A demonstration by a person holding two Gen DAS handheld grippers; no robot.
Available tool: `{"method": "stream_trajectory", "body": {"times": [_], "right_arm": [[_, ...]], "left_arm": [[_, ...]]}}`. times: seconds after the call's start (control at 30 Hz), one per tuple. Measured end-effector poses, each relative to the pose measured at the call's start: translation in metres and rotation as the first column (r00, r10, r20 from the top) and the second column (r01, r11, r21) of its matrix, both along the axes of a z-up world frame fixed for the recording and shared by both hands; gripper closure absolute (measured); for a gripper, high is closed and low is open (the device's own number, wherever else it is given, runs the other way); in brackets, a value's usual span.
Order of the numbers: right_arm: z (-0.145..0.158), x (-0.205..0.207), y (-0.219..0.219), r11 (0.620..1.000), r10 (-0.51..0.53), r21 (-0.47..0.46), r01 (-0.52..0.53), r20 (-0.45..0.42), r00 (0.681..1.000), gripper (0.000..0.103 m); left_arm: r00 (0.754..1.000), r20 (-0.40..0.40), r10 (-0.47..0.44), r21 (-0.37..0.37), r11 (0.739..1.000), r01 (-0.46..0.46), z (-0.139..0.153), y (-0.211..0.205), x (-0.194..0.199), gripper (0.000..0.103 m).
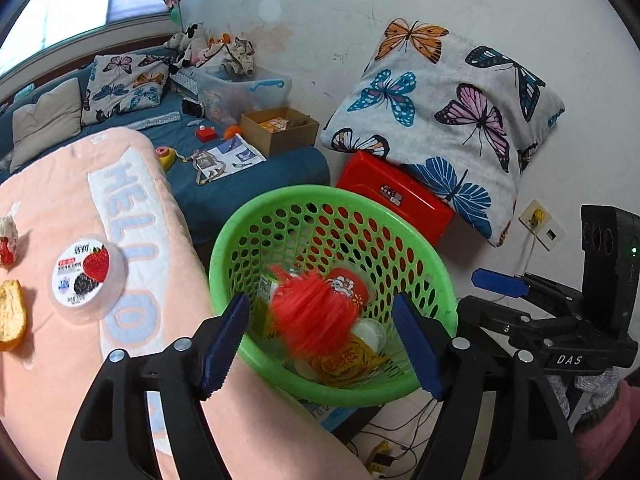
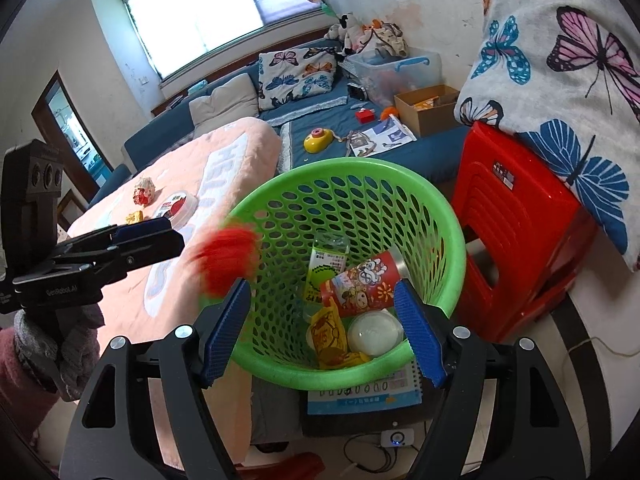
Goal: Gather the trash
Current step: 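Carry the snack bag and red mesh net over the green basket and release both, then grasp the white plastic bag with the left tool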
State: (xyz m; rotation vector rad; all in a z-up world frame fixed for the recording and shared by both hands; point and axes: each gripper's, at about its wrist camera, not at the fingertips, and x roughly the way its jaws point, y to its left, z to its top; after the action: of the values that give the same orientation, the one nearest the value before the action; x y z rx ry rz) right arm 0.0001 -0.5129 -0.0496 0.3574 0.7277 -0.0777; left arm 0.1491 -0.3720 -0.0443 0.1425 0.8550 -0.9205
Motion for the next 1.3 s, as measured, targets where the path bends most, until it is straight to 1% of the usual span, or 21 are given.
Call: {"method": "stream_trajectory", "body": {"times": [0.13, 0.27, 0.33, 0.43, 0.57, 0.7, 0.83, 1.0, 1.13, 1.3], "right_arm": [[0.002, -0.001, 0.003, 1.0, 0.003, -0.002, -0.003, 0.004, 1.0, 0.029], [0.006, 0.0, 0.008, 1.0, 0.017, -0.004, -0.017, 0.016, 1.0, 0.029], [0.009, 0.002, 0.013, 1.0, 0.029, -0.007, -0.029, 0.018, 0.999, 0.029], [0.012, 0.007, 0.023, 0.999, 0.052, -0.012, -0.052, 0.023, 0.998, 0.029], [0.016, 0.018, 0.04, 0.996, 0.092, -0.021, -0.092, 0.027, 0.995, 0.028], [0.022, 0.031, 0.06, 0.99, 0.138, -0.034, -0.137, 0.031, 0.99, 0.028], [0.029, 0.048, 0.081, 0.981, 0.188, -0.048, -0.186, 0.035, 0.982, 0.026], [0.034, 0.068, 0.109, 0.967, 0.248, -0.062, -0.245, 0.038, 0.968, 0.026], [0.035, 0.086, 0.134, 0.952, 0.301, -0.068, -0.299, 0.03, 0.953, 0.026], [0.034, 0.11, 0.166, 0.929, 0.365, -0.079, -0.362, 0.019, 0.931, 0.025]], "left_arm": [[1.0, 0.002, 0.009, 0.014, 1.0, -0.009, -0.002, 0.012, -0.002, 0.03], [0.999, 0.01, 0.038, 0.025, 0.999, -0.039, -0.001, 0.032, -0.002, 0.03], [0.998, 0.029, 0.064, 0.036, 0.997, -0.065, 0.0, 0.046, -0.002, 0.03], [0.994, 0.037, 0.1, 0.033, 0.994, -0.101, 0.004, 0.068, 0.0, 0.03], [0.985, 0.075, 0.153, 0.037, 0.987, -0.156, 0.009, 0.1, 0.003, 0.03], [0.971, 0.115, 0.212, 0.042, 0.975, -0.218, 0.015, 0.135, 0.008, 0.03], [0.944, 0.141, 0.299, 0.045, 0.95, -0.308, 0.02, 0.177, 0.021, 0.03], [0.904, 0.154, 0.398, 0.053, 0.911, -0.409, 0.019, 0.227, 0.038, 0.03], [0.876, 0.169, 0.451, 0.077, 0.88, -0.468, 0.011, 0.259, 0.05, 0.031], [0.856, 0.167, 0.489, 0.108, 0.854, -0.509, -0.001, 0.286, 0.066, 0.031]]}}
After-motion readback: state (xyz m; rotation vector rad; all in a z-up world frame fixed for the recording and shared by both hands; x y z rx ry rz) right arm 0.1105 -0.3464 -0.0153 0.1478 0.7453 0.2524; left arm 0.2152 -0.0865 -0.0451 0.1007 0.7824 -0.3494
